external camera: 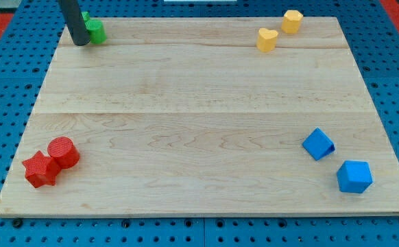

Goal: Point your arm to the top right

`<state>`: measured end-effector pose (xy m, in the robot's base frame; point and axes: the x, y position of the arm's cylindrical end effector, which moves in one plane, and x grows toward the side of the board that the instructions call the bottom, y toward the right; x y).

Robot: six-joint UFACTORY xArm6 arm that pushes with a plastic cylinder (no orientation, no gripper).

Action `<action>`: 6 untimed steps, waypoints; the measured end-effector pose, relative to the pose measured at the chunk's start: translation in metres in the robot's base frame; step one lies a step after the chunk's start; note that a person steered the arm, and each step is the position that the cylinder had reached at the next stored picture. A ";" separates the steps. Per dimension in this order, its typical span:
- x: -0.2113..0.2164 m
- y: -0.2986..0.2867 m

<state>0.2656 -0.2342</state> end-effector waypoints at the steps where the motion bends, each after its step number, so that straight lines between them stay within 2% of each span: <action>1: 0.000 -0.002; 2: 0.012 0.010; 4: 0.095 0.194; 5: 0.122 0.303; 6: 0.100 0.421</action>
